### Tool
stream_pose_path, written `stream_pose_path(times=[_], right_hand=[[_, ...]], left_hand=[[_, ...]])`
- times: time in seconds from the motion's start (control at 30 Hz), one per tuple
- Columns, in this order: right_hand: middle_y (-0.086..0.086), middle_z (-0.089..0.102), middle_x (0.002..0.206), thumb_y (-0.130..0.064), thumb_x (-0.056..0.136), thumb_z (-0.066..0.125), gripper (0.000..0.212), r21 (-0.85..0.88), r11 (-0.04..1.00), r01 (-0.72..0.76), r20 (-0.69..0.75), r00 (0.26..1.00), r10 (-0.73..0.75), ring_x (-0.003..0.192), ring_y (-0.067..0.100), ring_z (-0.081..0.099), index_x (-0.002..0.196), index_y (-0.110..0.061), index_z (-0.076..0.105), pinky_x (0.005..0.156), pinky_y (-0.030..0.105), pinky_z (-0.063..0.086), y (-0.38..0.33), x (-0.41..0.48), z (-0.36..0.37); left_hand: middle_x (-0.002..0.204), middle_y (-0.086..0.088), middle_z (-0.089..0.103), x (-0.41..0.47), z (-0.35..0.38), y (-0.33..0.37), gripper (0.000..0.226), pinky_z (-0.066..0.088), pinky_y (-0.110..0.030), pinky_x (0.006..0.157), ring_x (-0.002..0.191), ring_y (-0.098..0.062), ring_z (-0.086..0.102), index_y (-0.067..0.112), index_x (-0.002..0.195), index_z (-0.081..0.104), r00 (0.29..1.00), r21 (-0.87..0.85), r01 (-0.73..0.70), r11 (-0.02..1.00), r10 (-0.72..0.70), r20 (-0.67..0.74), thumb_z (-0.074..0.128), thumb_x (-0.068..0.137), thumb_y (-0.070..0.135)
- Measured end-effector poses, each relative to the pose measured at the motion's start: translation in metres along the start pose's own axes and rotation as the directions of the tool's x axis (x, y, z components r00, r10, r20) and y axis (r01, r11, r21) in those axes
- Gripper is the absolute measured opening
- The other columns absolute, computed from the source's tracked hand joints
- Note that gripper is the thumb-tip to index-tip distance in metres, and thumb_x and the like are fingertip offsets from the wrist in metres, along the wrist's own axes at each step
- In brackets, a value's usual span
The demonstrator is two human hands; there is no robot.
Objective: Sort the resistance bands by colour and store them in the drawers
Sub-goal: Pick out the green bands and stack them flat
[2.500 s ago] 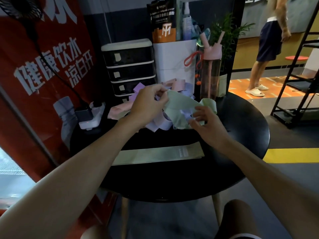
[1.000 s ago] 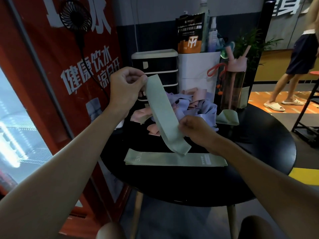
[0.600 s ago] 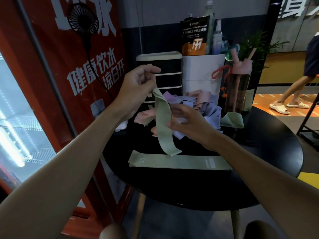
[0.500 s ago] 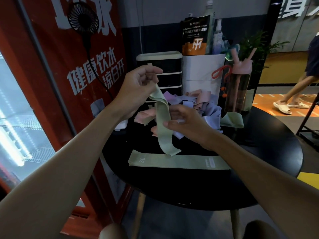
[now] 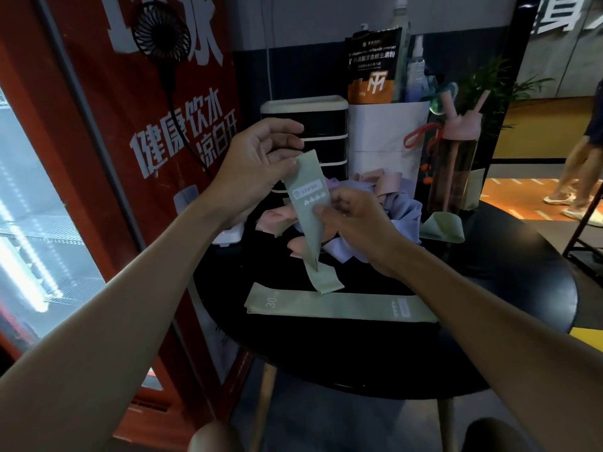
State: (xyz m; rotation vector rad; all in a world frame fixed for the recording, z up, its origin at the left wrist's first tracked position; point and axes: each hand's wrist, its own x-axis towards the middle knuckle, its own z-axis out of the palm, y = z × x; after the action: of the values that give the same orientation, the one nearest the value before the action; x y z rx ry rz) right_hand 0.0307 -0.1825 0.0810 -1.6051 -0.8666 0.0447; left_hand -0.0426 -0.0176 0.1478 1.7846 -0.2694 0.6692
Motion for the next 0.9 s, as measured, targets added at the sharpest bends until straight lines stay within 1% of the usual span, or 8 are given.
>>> stream_pose_path(times=[0.07, 0.17, 0.37, 0.43, 0.57, 0.63, 0.77, 0.9], right_hand=[[0.002, 0.072, 0.088, -0.012, 0.094, 0.063, 0.005, 0.014, 1.0, 0.011, -0.055, 0.998, -0.01, 0.078, 0.008, 0.067, 0.089, -0.013, 0.064, 0.07, 0.025, 0.054, -0.002, 0.002, -0.001], [-0.002, 0.072, 0.081, -0.012, 0.093, 0.064, 0.006, 0.034, 0.999, 0.015, -0.107, 0.994, -0.011, 0.074, 0.004, 0.067, 0.093, -0.006, 0.063, 0.068, 0.022, 0.054, -0.01, 0.005, -0.003], [0.016, 0.074, 0.093, -0.014, 0.091, 0.067, 0.016, 0.027, 0.999, 0.021, -0.141, 0.99, -0.017, 0.091, 0.032, 0.07, 0.099, 0.0, 0.066, 0.082, 0.049, 0.057, -0.034, 0.011, -0.011], [0.018, 0.073, 0.089, -0.009, 0.091, 0.066, 0.006, 0.021, 0.999, 0.033, -0.198, 0.98, -0.028, 0.085, 0.031, 0.07, 0.086, -0.005, 0.065, 0.079, 0.049, 0.057, -0.041, 0.015, -0.015], [-0.004, 0.07, 0.079, -0.01, 0.093, 0.063, 0.012, 0.074, 0.997, 0.015, -0.297, 0.955, 0.007, 0.069, 0.009, 0.067, 0.083, -0.016, 0.062, 0.069, 0.037, 0.06, -0.047, 0.019, -0.024], [0.003, 0.07, 0.086, -0.011, 0.093, 0.064, 0.005, 0.083, 0.997, 0.004, -0.345, 0.938, 0.025, 0.079, 0.017, 0.069, 0.091, -0.007, 0.062, 0.077, 0.041, 0.06, -0.043, 0.018, -0.029], [0.032, 0.064, 0.099, -0.018, 0.087, 0.067, 0.026, 0.126, 0.992, -0.025, -0.417, 0.906, 0.076, 0.095, 0.047, 0.063, 0.098, 0.003, 0.059, 0.075, 0.062, 0.055, -0.026, 0.01, -0.038], [0.025, 0.069, 0.099, -0.012, 0.089, 0.066, 0.016, 0.207, 0.976, -0.065, -0.493, 0.855, 0.161, 0.087, 0.033, 0.07, 0.1, -0.001, 0.067, 0.074, 0.047, 0.061, -0.006, 0.0, -0.05]], left_hand=[[0.114, -0.011, 0.064, -0.001, 0.004, -0.003, 0.045, 0.056, -0.03, 0.088, 0.101, -0.015, 0.068, 0.013, 0.128, 0.055, 0.996, -0.019, 0.038, 0.999, -0.039, -0.076, 0.069, 0.088, -0.004], [0.105, -0.009, 0.073, -0.005, 0.012, -0.01, 0.051, 0.059, -0.037, 0.086, 0.097, -0.021, 0.073, 0.015, 0.128, 0.049, 0.987, -0.049, 0.099, 0.994, -0.105, -0.126, 0.074, 0.086, 0.0], [0.102, -0.017, 0.072, -0.012, 0.024, -0.008, 0.051, 0.058, -0.03, 0.072, 0.088, -0.019, 0.071, 0.018, 0.125, 0.041, 0.972, -0.125, 0.083, 0.989, -0.108, -0.208, 0.069, 0.088, -0.002], [0.112, -0.013, 0.069, -0.016, 0.031, -0.012, 0.052, 0.058, -0.025, 0.068, 0.096, -0.017, 0.07, 0.016, 0.131, 0.04, 0.967, -0.177, 0.163, 0.971, -0.193, -0.167, 0.068, 0.091, 0.002], [0.115, -0.008, 0.071, -0.036, 0.042, -0.042, 0.042, 0.061, -0.033, 0.081, 0.102, -0.021, 0.071, 0.013, 0.126, 0.055, 0.94, -0.026, 0.337, 0.941, -0.335, 0.056, 0.072, 0.089, 0.005], [0.105, -0.009, 0.075, -0.046, 0.044, -0.058, 0.023, 0.06, -0.032, 0.074, 0.091, -0.019, 0.073, 0.006, 0.115, 0.065, 0.938, 0.01, 0.327, 0.945, -0.326, 0.113, 0.067, 0.092, 0.003], [0.082, -0.003, 0.077, -0.054, 0.035, -0.068, 0.009, 0.052, -0.02, 0.067, 0.073, -0.01, 0.07, 0.006, 0.093, 0.07, 0.937, 0.061, 0.326, 0.943, -0.331, 0.115, 0.062, 0.097, 0.008], [0.092, -0.011, 0.077, -0.053, 0.019, -0.065, 0.007, 0.054, -0.024, 0.073, 0.081, -0.015, 0.071, 0.014, 0.099, 0.07, 0.927, 0.114, 0.336, 0.935, -0.349, 0.134, 0.064, 0.095, 0.012]])
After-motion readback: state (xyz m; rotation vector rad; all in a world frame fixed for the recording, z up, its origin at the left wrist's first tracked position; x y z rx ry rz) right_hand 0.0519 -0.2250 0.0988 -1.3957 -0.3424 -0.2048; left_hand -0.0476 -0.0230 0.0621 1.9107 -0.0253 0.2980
